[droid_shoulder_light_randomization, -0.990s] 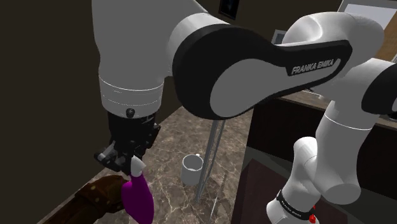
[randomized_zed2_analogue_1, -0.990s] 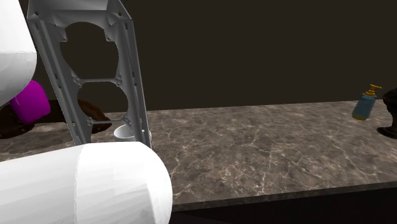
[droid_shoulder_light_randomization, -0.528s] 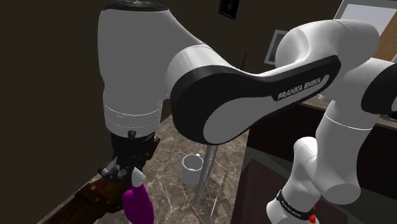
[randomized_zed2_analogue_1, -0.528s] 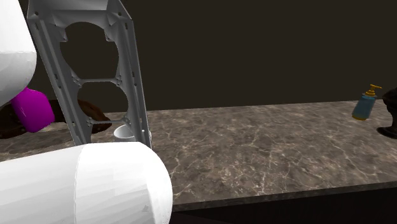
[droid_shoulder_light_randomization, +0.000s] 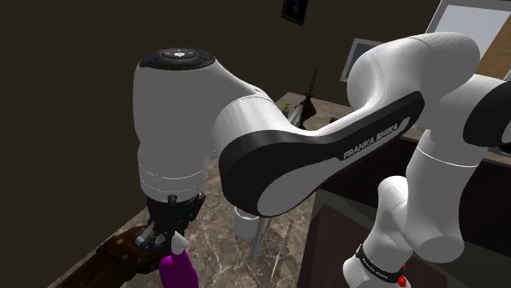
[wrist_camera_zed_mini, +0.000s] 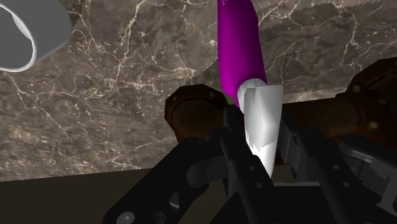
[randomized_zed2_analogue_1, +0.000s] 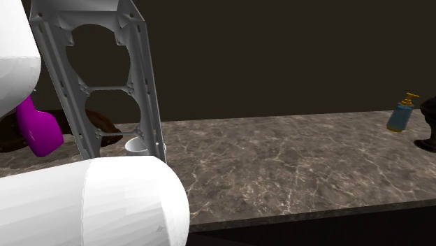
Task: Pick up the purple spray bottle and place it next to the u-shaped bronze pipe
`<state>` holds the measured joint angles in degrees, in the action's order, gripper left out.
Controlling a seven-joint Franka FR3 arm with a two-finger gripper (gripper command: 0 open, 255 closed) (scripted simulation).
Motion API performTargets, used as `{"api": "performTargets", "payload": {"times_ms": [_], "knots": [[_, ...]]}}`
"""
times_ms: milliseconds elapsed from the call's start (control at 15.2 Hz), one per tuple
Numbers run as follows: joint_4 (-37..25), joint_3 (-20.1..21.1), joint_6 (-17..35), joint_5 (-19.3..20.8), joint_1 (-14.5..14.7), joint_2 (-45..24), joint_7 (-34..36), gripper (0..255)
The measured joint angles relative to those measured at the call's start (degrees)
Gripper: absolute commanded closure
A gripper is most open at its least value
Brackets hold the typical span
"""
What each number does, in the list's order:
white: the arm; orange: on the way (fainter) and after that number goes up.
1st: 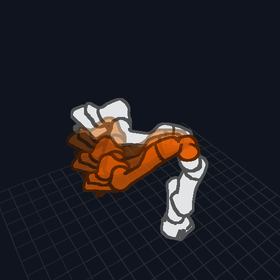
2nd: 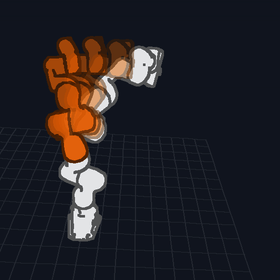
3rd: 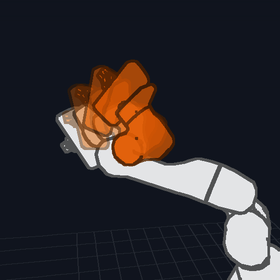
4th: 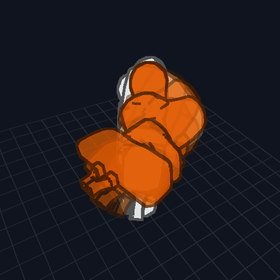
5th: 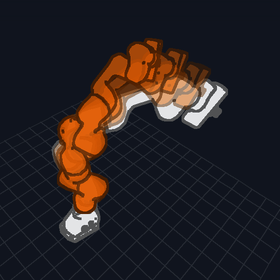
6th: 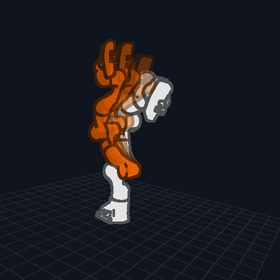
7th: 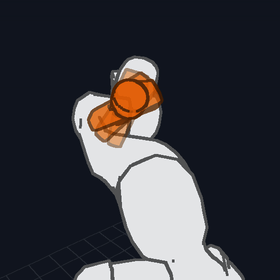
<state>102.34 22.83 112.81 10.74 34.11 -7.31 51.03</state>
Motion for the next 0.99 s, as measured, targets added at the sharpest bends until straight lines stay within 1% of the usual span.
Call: {"api": "performTargets", "payload": {"times_ms": [660, 990], "knots": [[5.3, -0.3, 6.9, 1.4, 0.0, -1.9, 1.4, 255], [5.7, -0.3, 7.6, 1.6, 0.0, -2.1, 1.7, 255]]}}
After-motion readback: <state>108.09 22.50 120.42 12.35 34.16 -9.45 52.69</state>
